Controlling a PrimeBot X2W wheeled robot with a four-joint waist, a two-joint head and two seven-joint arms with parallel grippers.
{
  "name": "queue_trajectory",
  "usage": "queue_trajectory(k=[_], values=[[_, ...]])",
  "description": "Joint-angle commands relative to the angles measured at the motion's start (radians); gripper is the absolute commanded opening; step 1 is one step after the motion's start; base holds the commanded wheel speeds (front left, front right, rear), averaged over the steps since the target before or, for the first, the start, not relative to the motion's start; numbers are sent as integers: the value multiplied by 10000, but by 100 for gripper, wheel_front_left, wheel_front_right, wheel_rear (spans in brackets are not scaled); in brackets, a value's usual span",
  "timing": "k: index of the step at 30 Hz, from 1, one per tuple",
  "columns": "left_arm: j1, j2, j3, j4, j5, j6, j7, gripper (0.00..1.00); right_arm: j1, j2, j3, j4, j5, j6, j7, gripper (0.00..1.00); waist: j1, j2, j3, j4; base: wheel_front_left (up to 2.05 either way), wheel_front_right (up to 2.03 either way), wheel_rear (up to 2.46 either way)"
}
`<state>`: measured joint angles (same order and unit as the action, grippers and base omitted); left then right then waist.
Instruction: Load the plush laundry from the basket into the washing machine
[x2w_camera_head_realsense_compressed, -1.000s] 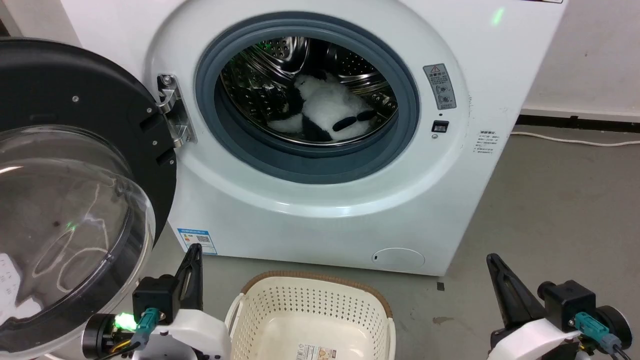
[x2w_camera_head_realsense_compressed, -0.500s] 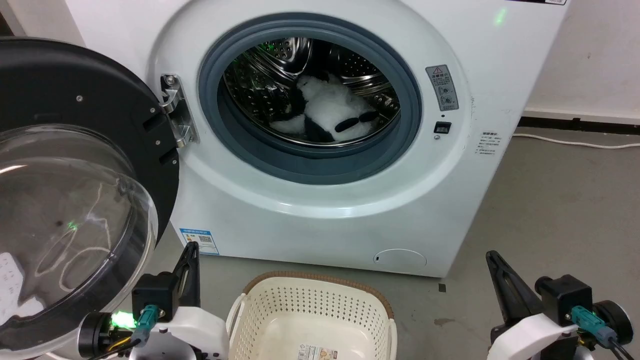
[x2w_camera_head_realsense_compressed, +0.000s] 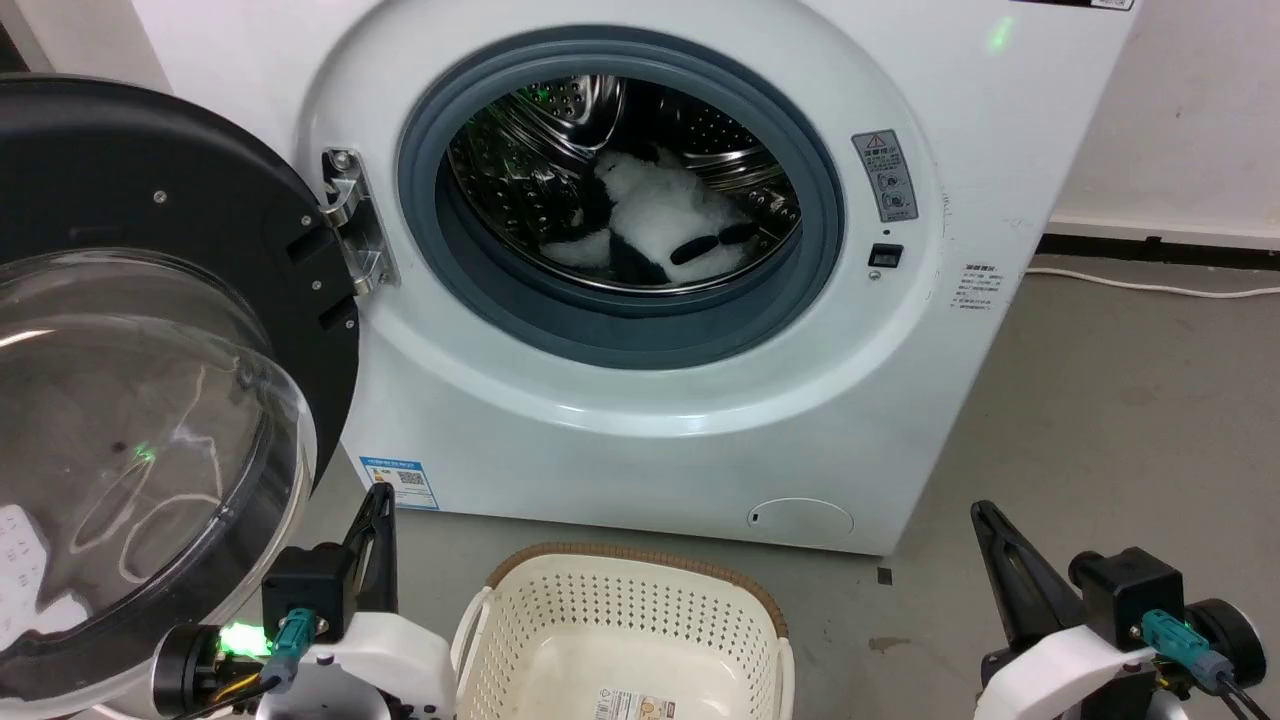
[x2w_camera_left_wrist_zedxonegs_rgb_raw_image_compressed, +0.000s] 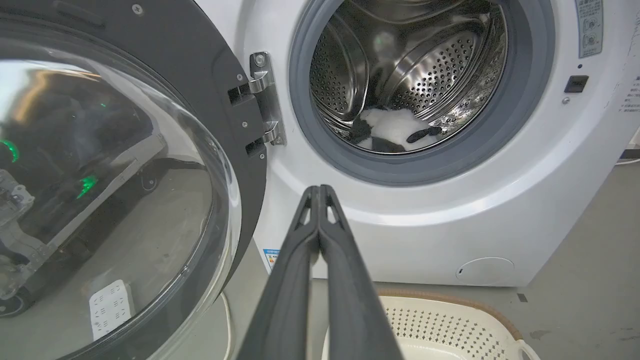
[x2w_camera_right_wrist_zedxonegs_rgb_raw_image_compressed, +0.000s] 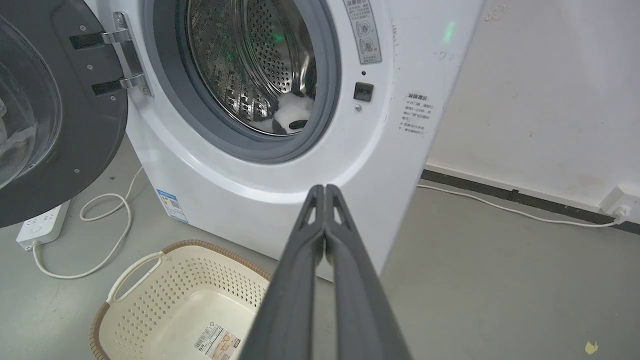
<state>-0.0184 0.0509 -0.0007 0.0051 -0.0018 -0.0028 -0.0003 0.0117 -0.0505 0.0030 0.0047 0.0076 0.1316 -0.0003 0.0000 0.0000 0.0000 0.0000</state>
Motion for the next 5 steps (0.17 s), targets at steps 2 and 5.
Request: queue_trajectory(k=[2,5], values=[[184,-7,7,-51,18,28,3,0,-117,3,-30,-47,-76,-9,3,0,0,0,0,0,0,0,0],[184,-7,7,-51,18,28,3,0,-117,3,-30,-47,-76,-9,3,0,0,0,0,0,0,0,0]])
